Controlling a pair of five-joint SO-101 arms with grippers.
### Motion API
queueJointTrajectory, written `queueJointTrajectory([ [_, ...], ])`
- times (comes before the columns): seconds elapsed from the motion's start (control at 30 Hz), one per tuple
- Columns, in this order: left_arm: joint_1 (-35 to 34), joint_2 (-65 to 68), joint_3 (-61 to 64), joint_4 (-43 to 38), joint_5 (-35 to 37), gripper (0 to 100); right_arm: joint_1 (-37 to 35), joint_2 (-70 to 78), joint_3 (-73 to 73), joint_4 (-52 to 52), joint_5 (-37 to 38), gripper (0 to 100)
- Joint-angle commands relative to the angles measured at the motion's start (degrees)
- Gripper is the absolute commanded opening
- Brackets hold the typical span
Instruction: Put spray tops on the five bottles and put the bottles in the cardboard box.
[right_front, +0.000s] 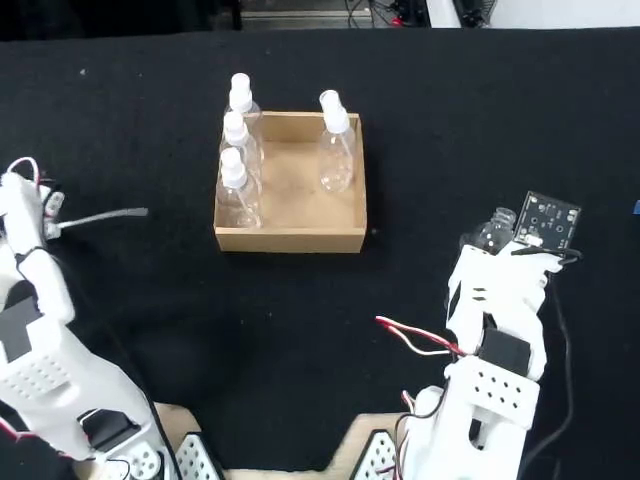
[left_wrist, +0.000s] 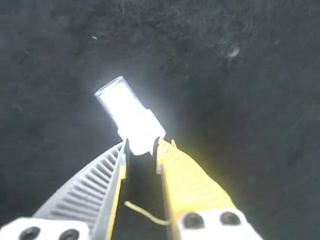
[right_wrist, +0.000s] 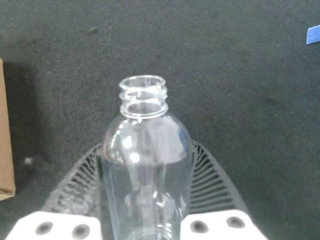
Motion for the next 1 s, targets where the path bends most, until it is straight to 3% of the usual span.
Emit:
queueJointTrajectory([
  [0.0, -3.9, -0.4, -9.1, 9.9, -16.8, 8, -0.7, -1.8, -0.1, -1.7, -0.4, 1.1],
  [0.07, -5.1, -0.4, -12.9, 12.7, -20.0, 11, -0.7, -1.8, -0.2, -1.7, -0.4, 1.1],
  [0.17, -5.9, -0.4, -16.5, 15.1, -20.0, 25, -0.7, -1.8, -0.2, -1.7, -0.4, 1.1],
  [0.23, -5.8, -0.4, -16.2, 15.9, -17.1, 34, -0.7, -1.8, -0.2, -1.7, -0.4, 1.1],
  [0.3, -5.8, 0.4, -14.5, 15.6, -11.3, 36, -0.7, -1.8, -0.2, -1.7, -0.4, 1.1],
  [0.57, -5.6, 12.2, -13.4, 11.0, 5.5, 28, -0.7, -1.8, -0.2, -1.7, -0.4, 1.1],
  [0.77, -5.5, 15.7, -15.3, 11.3, 6.0, 21, -0.7, -1.8, -0.2, -1.7, -0.4, 1.1],
  [0.97, -5.0, 14.0, -20.0, 21.3, 5.5, 3, -0.7, -1.8, -0.2, -1.7, -0.4, 1.1],
])
